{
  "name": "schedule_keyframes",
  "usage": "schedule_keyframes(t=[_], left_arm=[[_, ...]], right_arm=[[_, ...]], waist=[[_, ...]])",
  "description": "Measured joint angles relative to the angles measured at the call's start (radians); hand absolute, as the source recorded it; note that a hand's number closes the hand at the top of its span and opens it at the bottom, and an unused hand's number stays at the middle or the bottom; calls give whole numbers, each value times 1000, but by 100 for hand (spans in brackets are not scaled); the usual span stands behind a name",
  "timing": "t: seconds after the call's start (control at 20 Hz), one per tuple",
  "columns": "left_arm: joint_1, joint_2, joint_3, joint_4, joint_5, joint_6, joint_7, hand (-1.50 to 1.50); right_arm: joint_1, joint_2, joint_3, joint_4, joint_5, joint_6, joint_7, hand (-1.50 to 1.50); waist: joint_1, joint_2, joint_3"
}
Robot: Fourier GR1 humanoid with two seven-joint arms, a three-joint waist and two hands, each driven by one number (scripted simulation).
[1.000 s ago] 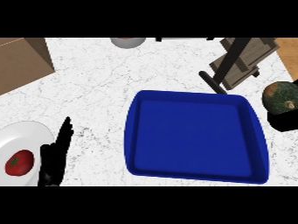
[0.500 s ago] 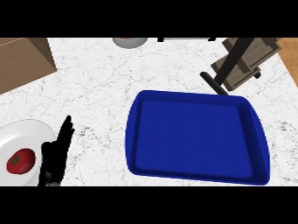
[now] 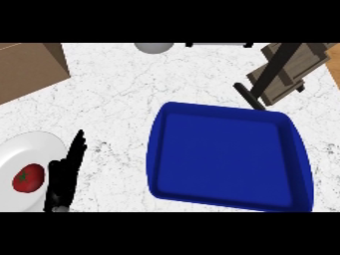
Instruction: Pick the squash from the tray and place it in the tiered basket
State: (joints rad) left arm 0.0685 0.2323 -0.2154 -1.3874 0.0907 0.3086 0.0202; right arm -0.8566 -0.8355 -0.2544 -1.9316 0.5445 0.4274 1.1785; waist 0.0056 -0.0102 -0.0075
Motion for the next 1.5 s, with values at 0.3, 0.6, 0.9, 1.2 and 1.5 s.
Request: schedule_keyframes(t=[0.3, 0.6, 0.9, 1.2, 1.5], left_arm=[[-20, -21, -9, 10, -12, 7, -2, 0], [-24, -24, -9, 15, -14, -5, -3, 0], [-26, -29, -2, 20, -22, -5, -11, 0], [-33, -37, 12, 34, -23, -16, -25, 0], [-28, -27, 16, -6, -29, -19, 11, 0]], right_arm=[[-162, -40, 29, 212, 33, 30, -22, 150], [-297, -14, 72, 448, 115, 22, -58, 150], [-394, 30, 90, 691, 183, -1, -149, 150], [-446, 96, 102, 871, 248, -63, -198, 150], [-453, 134, 91, 1045, 316, -184, -232, 150]], waist=[[16, 8, 1], [27, 13, 3], [25, 15, 6], [20, 15, 6], [22, 17, 7]])
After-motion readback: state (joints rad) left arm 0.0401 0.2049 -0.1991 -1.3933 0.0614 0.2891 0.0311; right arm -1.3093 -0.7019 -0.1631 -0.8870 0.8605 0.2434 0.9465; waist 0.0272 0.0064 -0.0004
